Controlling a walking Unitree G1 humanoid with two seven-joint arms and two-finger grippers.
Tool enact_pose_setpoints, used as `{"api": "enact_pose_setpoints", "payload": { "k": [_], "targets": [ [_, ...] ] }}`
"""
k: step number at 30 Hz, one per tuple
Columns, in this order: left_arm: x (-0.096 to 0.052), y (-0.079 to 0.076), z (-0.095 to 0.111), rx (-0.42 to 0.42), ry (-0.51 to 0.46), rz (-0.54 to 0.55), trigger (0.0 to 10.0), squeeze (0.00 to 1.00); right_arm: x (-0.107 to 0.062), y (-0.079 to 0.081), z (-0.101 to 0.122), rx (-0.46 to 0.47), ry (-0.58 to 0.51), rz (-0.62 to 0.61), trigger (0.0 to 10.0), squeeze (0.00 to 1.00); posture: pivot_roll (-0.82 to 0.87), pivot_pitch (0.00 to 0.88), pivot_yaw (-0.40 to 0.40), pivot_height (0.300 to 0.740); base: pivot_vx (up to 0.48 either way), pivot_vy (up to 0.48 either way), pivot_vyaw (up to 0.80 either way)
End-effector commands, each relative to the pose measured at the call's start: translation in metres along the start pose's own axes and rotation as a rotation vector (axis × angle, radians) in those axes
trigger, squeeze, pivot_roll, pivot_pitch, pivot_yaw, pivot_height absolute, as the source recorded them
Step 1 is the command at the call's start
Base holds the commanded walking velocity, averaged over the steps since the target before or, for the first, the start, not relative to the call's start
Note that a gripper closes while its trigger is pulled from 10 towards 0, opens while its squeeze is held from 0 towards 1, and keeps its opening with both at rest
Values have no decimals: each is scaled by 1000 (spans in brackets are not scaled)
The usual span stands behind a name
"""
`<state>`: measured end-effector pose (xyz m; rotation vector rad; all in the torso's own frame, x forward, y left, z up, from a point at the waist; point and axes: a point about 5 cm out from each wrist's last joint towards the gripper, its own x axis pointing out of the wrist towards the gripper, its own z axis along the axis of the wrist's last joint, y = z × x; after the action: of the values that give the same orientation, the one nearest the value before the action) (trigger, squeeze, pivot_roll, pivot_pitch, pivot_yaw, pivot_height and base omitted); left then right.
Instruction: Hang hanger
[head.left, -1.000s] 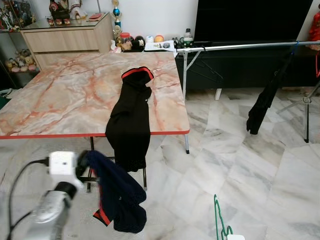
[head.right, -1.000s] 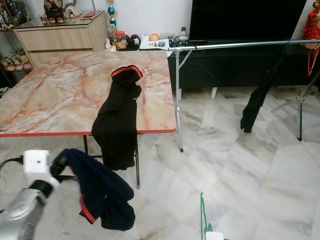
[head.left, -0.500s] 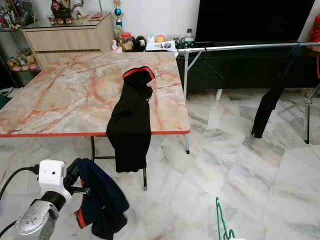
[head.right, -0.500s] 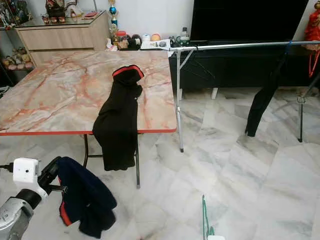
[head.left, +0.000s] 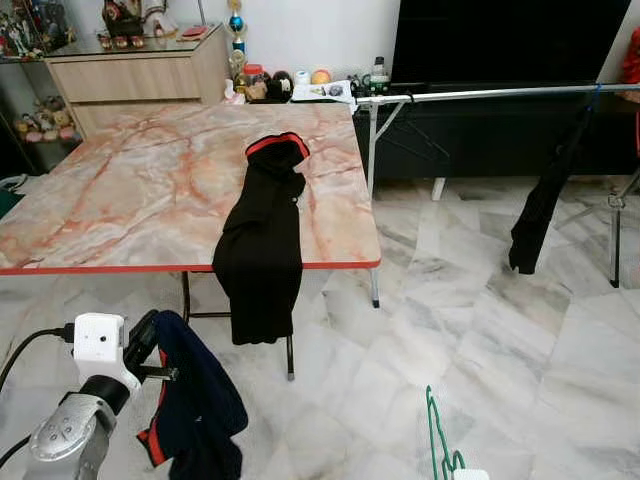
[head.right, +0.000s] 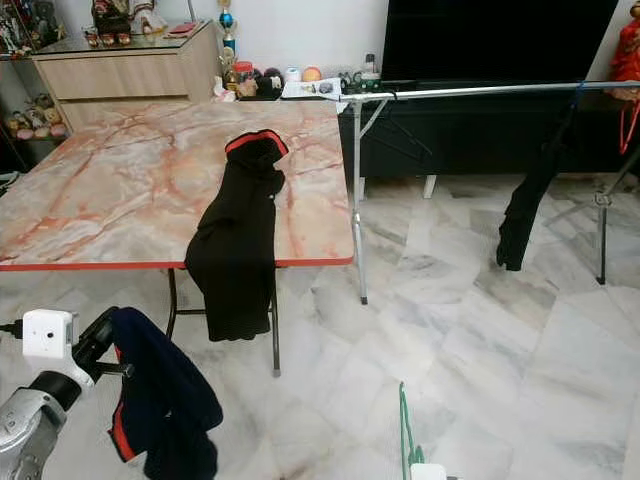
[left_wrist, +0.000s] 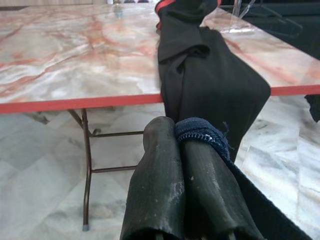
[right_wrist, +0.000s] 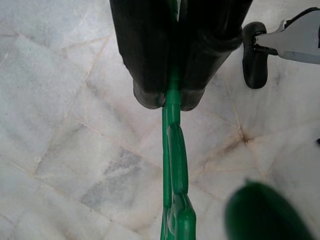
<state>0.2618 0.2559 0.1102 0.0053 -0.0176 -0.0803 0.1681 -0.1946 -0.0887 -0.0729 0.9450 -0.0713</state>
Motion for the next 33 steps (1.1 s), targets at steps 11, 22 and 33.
{"api": "enact_pose_setpoints", "payload": {
  "k": [11, 22, 33],
  "targets": [
    [6, 9, 20, -11, -80, 33, 10000, 0, 0, 3, 4, -3, -27, 12, 10000, 0, 159, 0, 32, 740, 376, 0, 0],
    [26, 13, 49, 5, -164, 21, 10000, 0, 0, 6, 5, -4, -30, 20, 10000, 0, 162, 0, 34, 740, 398, 0, 0],
    [63, 32, 133, 55, -384, 28, 10000, 0, 0, 8, 3, 3, -28, 22, 10000, 0, 157, 0, 43, 740, 415, 0, 0]
  ]
}}
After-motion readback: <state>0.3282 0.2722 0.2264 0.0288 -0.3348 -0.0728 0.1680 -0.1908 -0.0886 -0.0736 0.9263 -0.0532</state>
